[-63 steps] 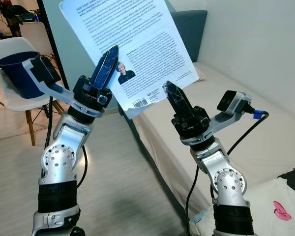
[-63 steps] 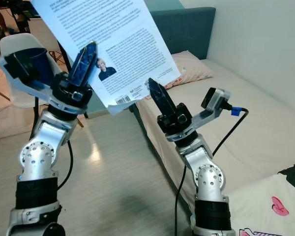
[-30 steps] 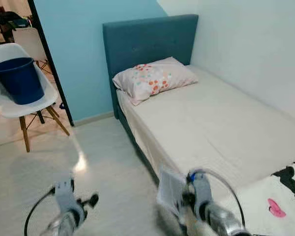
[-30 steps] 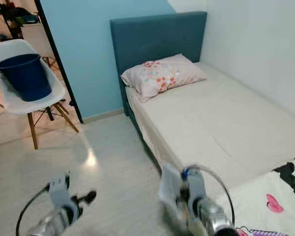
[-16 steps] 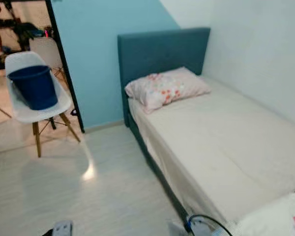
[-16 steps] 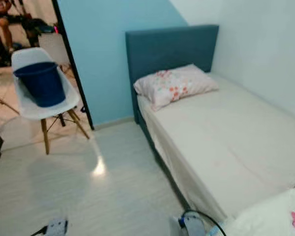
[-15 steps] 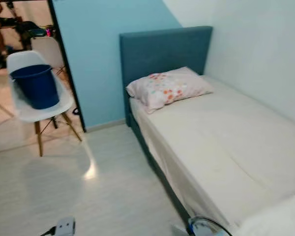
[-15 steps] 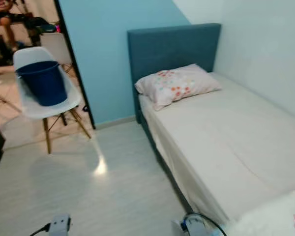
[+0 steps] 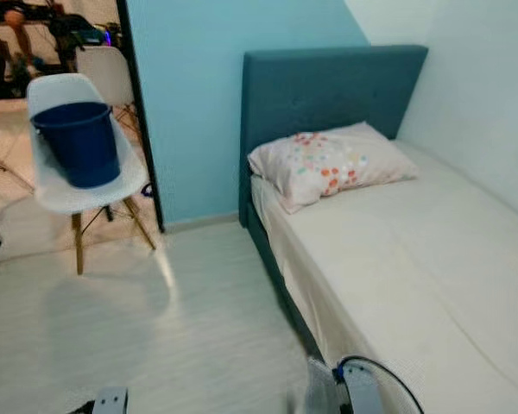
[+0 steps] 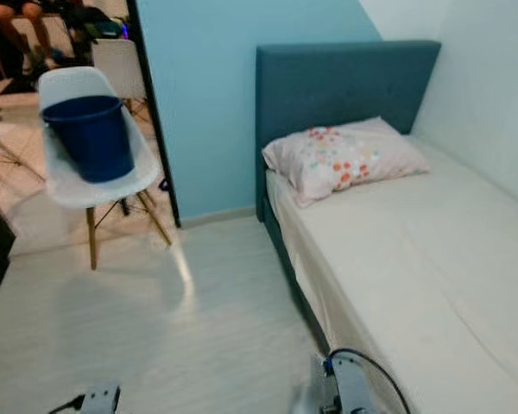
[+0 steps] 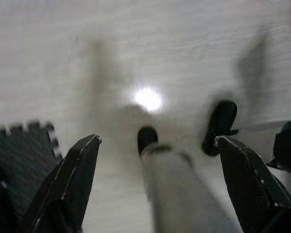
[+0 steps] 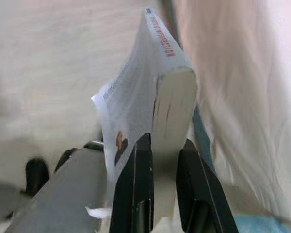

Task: Clean up the room

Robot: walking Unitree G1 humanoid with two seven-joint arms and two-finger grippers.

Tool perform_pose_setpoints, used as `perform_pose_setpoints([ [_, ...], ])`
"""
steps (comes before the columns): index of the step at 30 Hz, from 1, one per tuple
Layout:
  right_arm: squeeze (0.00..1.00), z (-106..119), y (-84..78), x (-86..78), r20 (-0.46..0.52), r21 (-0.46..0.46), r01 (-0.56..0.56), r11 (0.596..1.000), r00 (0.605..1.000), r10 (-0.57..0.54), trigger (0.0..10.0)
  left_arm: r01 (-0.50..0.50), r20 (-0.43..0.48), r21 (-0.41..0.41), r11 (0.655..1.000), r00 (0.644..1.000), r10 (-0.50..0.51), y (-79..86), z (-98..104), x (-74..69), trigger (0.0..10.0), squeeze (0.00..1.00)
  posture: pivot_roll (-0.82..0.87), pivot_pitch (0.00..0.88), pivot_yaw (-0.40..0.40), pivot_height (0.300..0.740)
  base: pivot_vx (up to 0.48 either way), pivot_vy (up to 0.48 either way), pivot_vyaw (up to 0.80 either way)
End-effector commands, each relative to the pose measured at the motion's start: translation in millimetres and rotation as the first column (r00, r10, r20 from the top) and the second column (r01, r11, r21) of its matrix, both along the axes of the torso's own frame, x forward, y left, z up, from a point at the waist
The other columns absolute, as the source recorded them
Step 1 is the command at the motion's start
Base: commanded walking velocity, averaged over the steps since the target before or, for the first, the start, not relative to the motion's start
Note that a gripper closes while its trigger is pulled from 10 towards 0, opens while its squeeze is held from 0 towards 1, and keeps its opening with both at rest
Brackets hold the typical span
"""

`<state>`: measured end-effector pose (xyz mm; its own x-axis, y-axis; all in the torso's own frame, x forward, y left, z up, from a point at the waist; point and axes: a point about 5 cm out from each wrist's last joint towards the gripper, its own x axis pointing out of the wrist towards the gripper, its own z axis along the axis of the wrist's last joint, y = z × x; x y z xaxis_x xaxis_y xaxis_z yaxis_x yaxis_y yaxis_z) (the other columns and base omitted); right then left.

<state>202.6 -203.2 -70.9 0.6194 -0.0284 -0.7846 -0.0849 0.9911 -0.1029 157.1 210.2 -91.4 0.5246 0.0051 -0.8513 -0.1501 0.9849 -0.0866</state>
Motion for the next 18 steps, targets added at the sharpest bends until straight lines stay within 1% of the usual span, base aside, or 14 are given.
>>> perform_pose_setpoints([
  [1,0.0,15.2,-6.9,20.9,0.118,0.034,0.049,0.998,0.992,-0.052,10.0,0.026,0.015,-0.005,1.0,1.0,-0.025,-5.7,1.4,5.6,10.0,0.0,-0.07,0.0,-0.024,0.74,0.48,0.0,-0.8],
  [3,0.0,32.8,-1.4,44.3,0.239,0.15,0.054,0.987,0.967,-0.089,10.0,0.024,0.011,-0.005,1.0,1.0,-0.024,-5.5,0.8,4.3,10.0,0.0,-0.07,0.0,-0.023,0.74,0.48,0.0,-0.6],
  [4,0.0,32.8,-1.4,44.3,0.239,0.15,0.054,0.987,0.967,-0.089,10.0,0.024,0.011,-0.005,1.0,1.0,-0.024,-5.5,0.8,4.3,10.0,0.0,-0.07,0.0,-0.023,0.74,0.48,0.0,-0.6],
  [5,0.0,43.3,3.3,56.6,0.3,0.238,0.038,0.971,0.947,-0.11,10.0,0.024,0.007,-0.004,1.0,1.0,-0.024,-5.2,0.3,3.1,10.0,0.0,-0.07,0.0,-0.02,0.74,0.48,0.0,0.0],
  [6,0.0,61.5,11.2,74.9,0.383,0.399,-0.016,0.917,0.911,-0.151,10.0,0.025,0.0,-0.002,1.0,1.0,-0.025,-5.1,-0.6,0.7,10.0,0.0,-0.08,0.0,-0.017,0.74,0.48,0.0,0.0],
  [7,0.0,61.5,11.2,74.9,0.383,0.399,-0.016,0.917,0.911,-0.151,10.0,0.025,0.0,-0.002,1.0,1.0,-0.025,-5.1,-0.6,0.7,10.0,0.0,-0.08,0.0,-0.017,0.74,0.48,0.0,0.0],
  [8,0.0,72.0,13.8,84.2,0.418,0.477,-0.052,0.877,0.892,-0.174,10.0,0.027,-0.005,-0.001,1.0,1.0,-0.027,-5.3,-1.2,-0.5,10.0,0.0,-0.08,0.0,-0.015,0.74,0.48,0.0,0.0],
  [9,0.0,78.2,14.9,89.3,0.435,0.518,-0.075,0.852,0.881,-0.188,10.0,0.028,-0.008,0.0,1.0,1.0,-0.028,-5.4,-1.5,-1.2,10.0,0.0,-0.08,0.0,-0.015,0.74,0.48,0.0,0.0],
  [10,0.0,78.2,14.9,89.3,0.435,0.518,-0.075,0.852,0.881,-0.188,10.0,0.028,-0.008,0.0,1.0,1.0,-0.028,-5.4,-1.5,-1.2,10.0,0.0,-0.08,0.0,-0.015,0.74,0.48,0.0,0.0],
  [12,0.0,96.5,14.2,101.6,0.49,0.614,-0.137,0.778,0.838,-0.239,10.0,0.031,-0.012,0.002,1.0,0.999,-0.03,-5.8,-1.9,-1.9,10.0,0.0,-0.08,0.0,-0.019,0.74,0.48,0.0,0.0],
  [13,0.0,96.5,14.2,101.6,0.49,0.614,-0.137,0.778,0.838,-0.239,10.0,0.031,-0.012,0.002,1.0,0.999,-0.03,-5.8,-1.9,-1.9,10.0,0.0,-0.08,0.0,-0.019,0.74,0.48,0.0,0.0],
  [14,0.0,105.9,13.1,107.1,0.515,0.651,-0.168,0.74,0.814,-0.268,10.0,0.03,-0.011,0.002,1.0,0.999,-0.03,-5.9,-1.9,-1.8,10.0,0.0,-0.08,0.0,-0.019,0.74,0.48,0.0,0.0],
  [15,0.0,105.9,13.1,107.1,0.515,0.651,-0.168,0.74,0.814,-0.268,10.0,0.03,-0.011,0.002,1.0,0.999,-0.03,-5.9,-1.9,-1.8,10.0,0.0,-0.08,0.0,-0.019,0.74,0.48,0.0,0.0],
  [18,0.0,129.7,13.3,119.8,0.568,0.712,-0.261,0.652,0.76,-0.316,10.0,0.028,-0.01,0.003,1.0,1.0,-0.027,-6.2,-1.7,-1.0,10.0,0.0,-0.08,0.0,-0.018,0.74,0.48,0.0,0.0],
])
